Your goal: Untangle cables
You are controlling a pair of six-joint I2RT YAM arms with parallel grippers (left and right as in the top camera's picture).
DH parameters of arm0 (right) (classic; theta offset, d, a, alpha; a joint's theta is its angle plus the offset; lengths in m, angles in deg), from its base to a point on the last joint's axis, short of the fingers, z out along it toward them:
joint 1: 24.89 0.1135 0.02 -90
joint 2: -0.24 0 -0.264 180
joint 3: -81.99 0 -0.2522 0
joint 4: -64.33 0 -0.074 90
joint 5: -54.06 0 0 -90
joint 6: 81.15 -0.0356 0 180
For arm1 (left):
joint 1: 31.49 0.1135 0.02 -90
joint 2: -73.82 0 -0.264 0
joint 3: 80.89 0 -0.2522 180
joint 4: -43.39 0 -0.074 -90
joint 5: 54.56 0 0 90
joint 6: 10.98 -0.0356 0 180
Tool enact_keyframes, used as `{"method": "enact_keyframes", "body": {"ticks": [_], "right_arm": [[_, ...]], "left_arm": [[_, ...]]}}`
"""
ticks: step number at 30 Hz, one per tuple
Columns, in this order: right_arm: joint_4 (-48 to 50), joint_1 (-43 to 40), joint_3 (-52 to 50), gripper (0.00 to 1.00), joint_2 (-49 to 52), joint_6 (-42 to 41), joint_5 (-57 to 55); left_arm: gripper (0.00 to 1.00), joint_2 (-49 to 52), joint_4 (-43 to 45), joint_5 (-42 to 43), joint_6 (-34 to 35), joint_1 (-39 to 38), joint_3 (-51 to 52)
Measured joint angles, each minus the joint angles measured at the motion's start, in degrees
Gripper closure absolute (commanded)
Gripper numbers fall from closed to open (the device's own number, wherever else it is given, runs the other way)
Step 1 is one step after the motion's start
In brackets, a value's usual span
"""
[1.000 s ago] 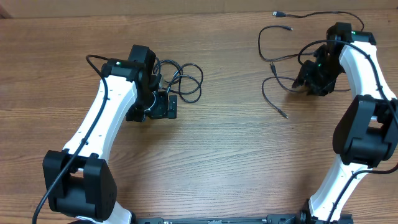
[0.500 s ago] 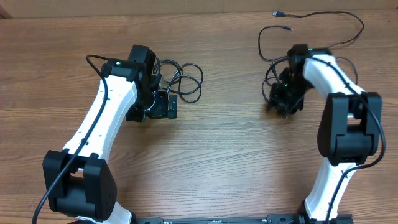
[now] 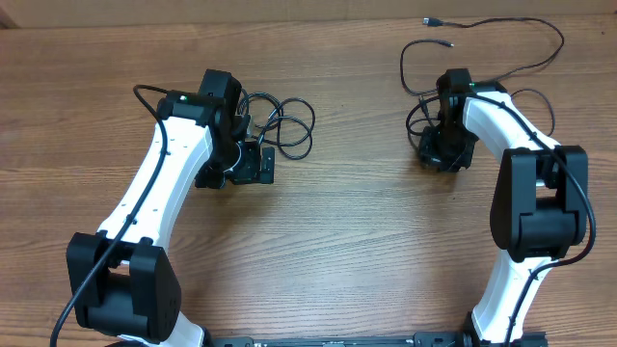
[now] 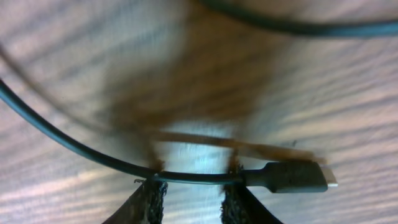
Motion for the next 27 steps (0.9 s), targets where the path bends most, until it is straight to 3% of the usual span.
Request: {"method": "enact_keyframes", "body": {"ticks": [7, 15, 20, 27], "right_arm": [[6.97, -0.52, 0.00, 0.64, -0.04, -0.11, -3.08], [7.96, -0.52, 0.00, 0.52, -0.09, -0.28, -7.52], [5.55, -0.57, 0.24, 0.28, -0.28, -0.66, -9.20], [-0.55, -0.59, 0.72, 0.12, -1.40, -0.57, -10.25]], "left_arm": [[0.00, 0.00, -0.02, 0.00, 0.00, 0.00, 0.00], [0.00, 0.00, -0.07, 0.00, 0.02, 0.00, 0.00], [0.00, 0.00, 0.02, 0.00, 0.00, 0.00, 0.00], [0.01, 0.00, 0.13, 0.00, 0.00, 0.00, 0.00]]}}
